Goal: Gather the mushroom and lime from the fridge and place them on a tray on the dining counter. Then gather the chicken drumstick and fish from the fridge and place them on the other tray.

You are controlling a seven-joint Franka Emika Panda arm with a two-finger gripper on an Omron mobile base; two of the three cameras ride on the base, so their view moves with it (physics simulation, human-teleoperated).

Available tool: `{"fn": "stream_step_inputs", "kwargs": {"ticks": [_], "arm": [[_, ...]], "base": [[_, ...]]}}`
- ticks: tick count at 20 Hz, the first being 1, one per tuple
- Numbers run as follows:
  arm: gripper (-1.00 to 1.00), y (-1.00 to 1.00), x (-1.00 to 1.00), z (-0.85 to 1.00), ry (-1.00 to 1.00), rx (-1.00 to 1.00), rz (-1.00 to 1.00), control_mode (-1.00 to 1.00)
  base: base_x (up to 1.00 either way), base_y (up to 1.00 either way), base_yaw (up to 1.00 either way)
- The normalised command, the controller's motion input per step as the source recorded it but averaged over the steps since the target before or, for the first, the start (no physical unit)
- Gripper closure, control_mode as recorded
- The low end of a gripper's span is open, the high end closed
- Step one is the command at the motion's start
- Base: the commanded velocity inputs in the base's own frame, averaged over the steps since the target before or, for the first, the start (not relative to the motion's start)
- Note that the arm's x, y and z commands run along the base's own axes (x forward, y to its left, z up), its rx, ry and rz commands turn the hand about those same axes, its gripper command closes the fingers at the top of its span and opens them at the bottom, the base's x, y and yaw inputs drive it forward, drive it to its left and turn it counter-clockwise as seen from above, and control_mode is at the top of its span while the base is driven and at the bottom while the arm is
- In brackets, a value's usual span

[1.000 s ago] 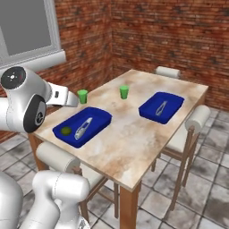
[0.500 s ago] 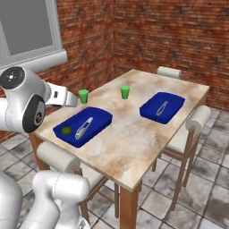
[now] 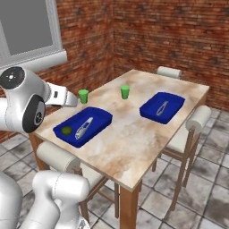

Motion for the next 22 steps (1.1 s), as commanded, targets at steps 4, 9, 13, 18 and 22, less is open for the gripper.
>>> {"fn": "stream_step_inputs", "kwargs": {"ticks": [4,9,13,18,22], "arm": [[1.0,0.0,0.0,0.0,0.0,0.0,0.0,1.0],[1.0,-0.13,0.52,0.0,0.04,0.0,0.01,-1.0],[1.0,-0.2,1.0,0.0,0.09,0.0,0.04,-1.0],[1.0,-0.05,0.82,-0.13,0.13,0.0,0.06,-1.0],[1.0,0.0,0.62,-0.37,0.14,-0.06,0.0,-1.0]], "base": [[0.16,-0.02,0.0],[0.24,-0.03,0.0],[0.0,0.0,0.0],[0.0,0.0,0.0],[0.0,0.0,0.0]]}}
